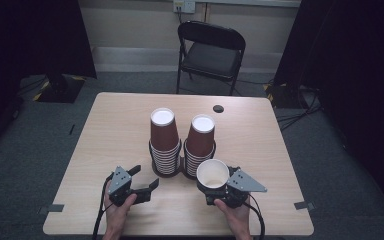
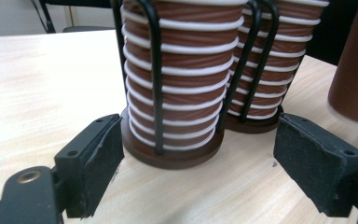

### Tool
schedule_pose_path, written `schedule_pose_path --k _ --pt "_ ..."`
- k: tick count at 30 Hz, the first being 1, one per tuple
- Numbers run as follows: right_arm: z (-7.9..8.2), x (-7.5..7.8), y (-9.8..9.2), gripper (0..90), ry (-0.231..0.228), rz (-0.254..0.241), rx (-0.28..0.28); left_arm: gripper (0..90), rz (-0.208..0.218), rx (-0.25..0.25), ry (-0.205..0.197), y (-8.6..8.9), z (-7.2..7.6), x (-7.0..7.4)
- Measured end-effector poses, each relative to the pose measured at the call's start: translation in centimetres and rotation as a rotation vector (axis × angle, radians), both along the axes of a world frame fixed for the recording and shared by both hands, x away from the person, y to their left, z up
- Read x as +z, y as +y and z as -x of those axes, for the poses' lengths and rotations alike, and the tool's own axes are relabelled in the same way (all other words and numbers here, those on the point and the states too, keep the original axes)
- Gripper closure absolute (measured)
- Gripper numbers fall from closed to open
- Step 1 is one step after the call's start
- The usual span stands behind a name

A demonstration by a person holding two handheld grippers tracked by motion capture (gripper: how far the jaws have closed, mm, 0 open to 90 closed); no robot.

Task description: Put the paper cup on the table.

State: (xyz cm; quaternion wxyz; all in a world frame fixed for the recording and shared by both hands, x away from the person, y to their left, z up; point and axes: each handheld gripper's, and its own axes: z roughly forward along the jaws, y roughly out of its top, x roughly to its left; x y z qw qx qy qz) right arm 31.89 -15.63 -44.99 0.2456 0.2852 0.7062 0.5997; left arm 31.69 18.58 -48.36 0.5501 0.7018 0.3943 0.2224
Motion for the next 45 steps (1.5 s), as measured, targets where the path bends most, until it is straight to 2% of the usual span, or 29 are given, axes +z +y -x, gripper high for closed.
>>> schedule_pose_path --k 5,7,10,12,15,19,21,32,37,42,45 --pt "-0.7 0.4 -1.1 9.1 -0.006 -0.018 -0.039 15.5 0.002 0.010 0.002 0.2 0.3 -0.7" --pt "-0.9 0.5 -1.2 9.1 -0.006 -0.022 -0.043 15.5 0.000 0.008 -0.011 0.2 0.4 -0.9" --pt "-1.3 0.8 -1.7 9.1 -0.004 -0.046 -0.051 15.5 -0.005 0.020 -0.020 0.1 0.6 -1.1" --pt "-1.7 0.9 -2.1 9.1 -0.005 -0.063 -0.062 15.5 0.008 0.021 -0.023 0.1 0.6 -1.2" --pt "-2.8 0.9 -2.8 9.1 0.005 -0.087 -0.088 15.5 -0.003 0.026 -0.048 -0.4 0.9 -1.2" --pt "-4.0 1.1 -3.6 9.0 0.007 -0.096 -0.132 15.7 -0.004 0.019 -0.051 -0.7 1.1 -1.2" --pt "-4.6 1.3 -3.9 9.1 0.007 -0.094 -0.149 15.8 -0.034 0.027 -0.079 -1.0 1.4 -1.2" --pt "-7.3 2.0 -4.8 9.1 -0.011 -0.102 -0.215 15.8 -0.025 0.040 -0.116 -1.0 1.9 -1.3" --pt "-9.2 1.5 -4.9 9.0 0.003 -0.077 -0.247 15.8 -0.019 0.038 -0.119 -1.0 1.9 -1.3" --pt "-10.3 1.0 -4.7 9.1 0.011 -0.062 -0.260 15.8 -0.027 0.036 -0.126 -1.0 1.9 -1.3" --pt "-11.0 0.2 -4.8 9.0 0.038 -0.060 -0.273 15.9 -0.027 0.034 -0.125 -1.0 1.9 -1.3"
